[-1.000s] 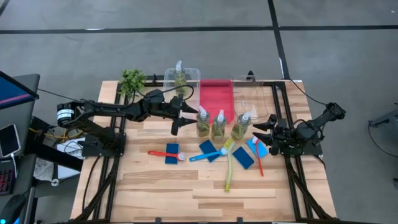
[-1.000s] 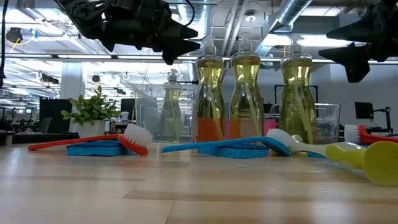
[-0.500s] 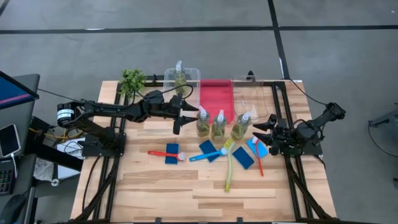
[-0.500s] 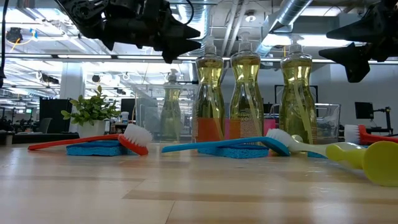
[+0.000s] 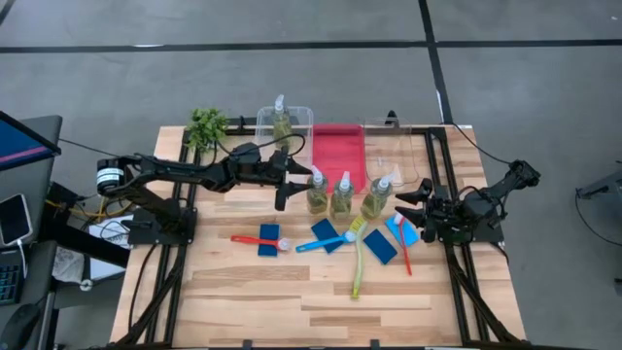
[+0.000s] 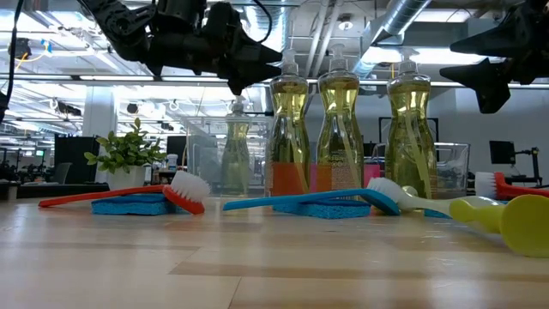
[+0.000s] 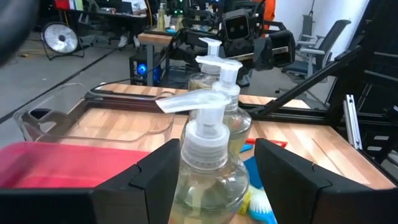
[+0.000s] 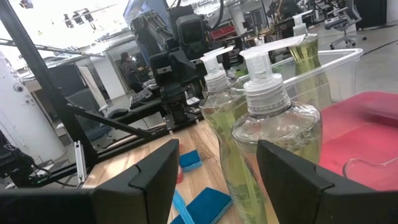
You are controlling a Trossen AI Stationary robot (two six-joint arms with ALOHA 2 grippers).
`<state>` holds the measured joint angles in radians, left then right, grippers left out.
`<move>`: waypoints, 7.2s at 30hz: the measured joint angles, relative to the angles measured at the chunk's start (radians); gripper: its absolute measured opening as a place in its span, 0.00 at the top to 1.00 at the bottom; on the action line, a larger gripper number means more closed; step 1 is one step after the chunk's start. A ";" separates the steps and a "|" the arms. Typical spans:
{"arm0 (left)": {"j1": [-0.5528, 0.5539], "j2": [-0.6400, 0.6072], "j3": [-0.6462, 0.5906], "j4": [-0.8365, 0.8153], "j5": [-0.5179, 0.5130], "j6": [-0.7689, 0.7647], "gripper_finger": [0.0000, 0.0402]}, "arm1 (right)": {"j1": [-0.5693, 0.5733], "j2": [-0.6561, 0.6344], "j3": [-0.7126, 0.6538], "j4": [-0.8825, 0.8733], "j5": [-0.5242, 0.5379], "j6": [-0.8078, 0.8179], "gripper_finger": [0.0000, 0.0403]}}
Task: Pick & Place Kitchen Sink Supplies
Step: Put the yellow dish soap into the transparent container
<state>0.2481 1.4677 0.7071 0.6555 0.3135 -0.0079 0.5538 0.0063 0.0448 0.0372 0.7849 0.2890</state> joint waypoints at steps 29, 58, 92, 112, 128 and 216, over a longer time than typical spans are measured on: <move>0.000 0.117 0.085 0.086 0.000 0.000 0.48 | 0.000 0.000 0.000 0.000 0.001 0.000 0.48; 0.000 0.120 0.083 0.037 0.000 -0.001 0.56 | 0.000 0.000 0.000 -0.006 0.001 0.000 0.48; -0.046 0.119 0.083 0.029 -0.033 0.012 0.70 | 0.000 0.000 0.000 -0.007 0.001 0.000 0.48; -0.043 -0.065 0.080 -0.009 -0.028 0.010 0.70 | 0.000 0.000 0.000 -0.008 -0.001 0.000 0.48; 0.026 -0.298 0.081 -0.049 -0.030 0.010 0.69 | 0.000 0.000 0.000 -0.008 0.000 0.000 0.48; 0.393 0.046 0.083 -0.057 -0.082 0.030 0.66 | 0.000 0.000 0.000 -0.030 0.001 0.000 0.48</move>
<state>0.6415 1.5139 0.7898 0.5985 0.2317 0.0216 0.5541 0.0059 0.0448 0.0071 0.7860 0.2894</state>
